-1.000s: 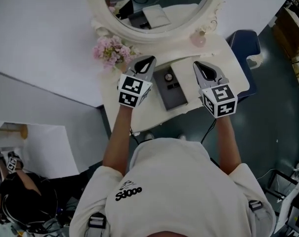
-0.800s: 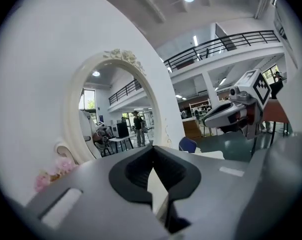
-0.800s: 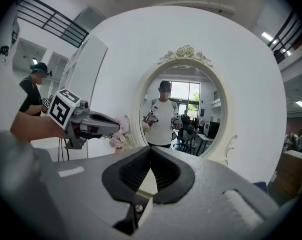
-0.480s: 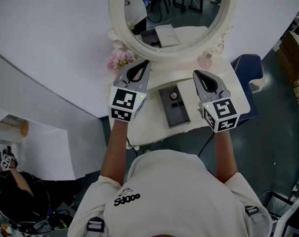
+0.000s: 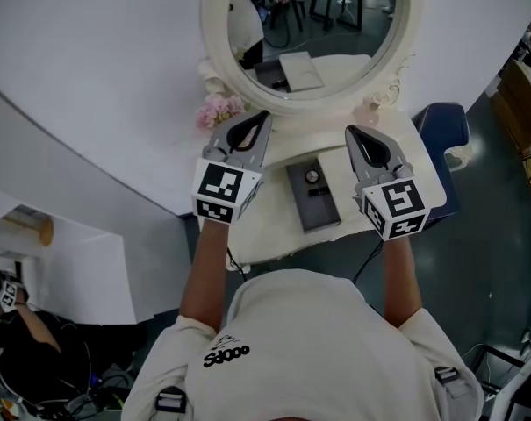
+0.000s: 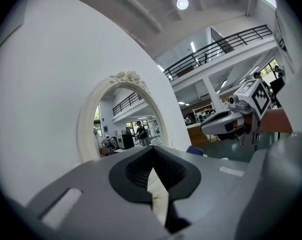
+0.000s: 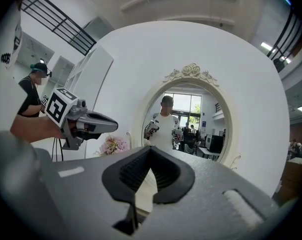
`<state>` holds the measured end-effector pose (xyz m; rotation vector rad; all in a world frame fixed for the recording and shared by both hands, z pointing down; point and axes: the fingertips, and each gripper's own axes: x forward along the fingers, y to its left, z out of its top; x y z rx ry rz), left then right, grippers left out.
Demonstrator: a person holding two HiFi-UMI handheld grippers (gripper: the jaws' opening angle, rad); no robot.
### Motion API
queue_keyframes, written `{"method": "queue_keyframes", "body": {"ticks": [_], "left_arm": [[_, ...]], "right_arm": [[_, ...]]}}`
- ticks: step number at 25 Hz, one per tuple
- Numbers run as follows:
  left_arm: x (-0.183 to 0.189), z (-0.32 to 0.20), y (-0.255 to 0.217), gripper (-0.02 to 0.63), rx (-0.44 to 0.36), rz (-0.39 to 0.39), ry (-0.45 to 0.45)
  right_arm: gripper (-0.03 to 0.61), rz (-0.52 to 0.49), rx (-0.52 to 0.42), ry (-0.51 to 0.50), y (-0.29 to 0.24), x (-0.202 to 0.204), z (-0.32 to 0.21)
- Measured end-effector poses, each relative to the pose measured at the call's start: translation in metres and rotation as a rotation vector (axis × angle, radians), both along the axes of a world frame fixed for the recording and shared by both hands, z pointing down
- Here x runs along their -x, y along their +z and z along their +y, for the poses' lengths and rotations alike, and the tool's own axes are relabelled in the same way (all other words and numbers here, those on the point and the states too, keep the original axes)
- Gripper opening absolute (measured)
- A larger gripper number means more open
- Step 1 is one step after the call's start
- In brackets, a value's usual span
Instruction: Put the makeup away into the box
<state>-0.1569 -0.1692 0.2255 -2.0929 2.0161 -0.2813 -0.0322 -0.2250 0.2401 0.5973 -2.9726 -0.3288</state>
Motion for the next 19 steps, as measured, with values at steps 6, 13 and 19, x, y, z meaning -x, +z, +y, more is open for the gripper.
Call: {"method": "queue_keyframes", "body": {"ticks": [6,13,19], "left_arm": [[-0.004,0.002,0.004,0.018,0.011,0.007,0.018],[-0.012,0.001,0.014,0.018,0.045,-0.031,0.038],[-0.012,0.004,0.018,0.018,0.05,-0.026,0.035]], "right_arm": [[0.002,0.0,0.009,-0.002,0.001,-0.003,0.003],[0.002,0.003,0.017,0.009,0.005,-0.005,0.005],[0.002,0.012,0.01,0.015,0.005,-0.008,0.008]]}}
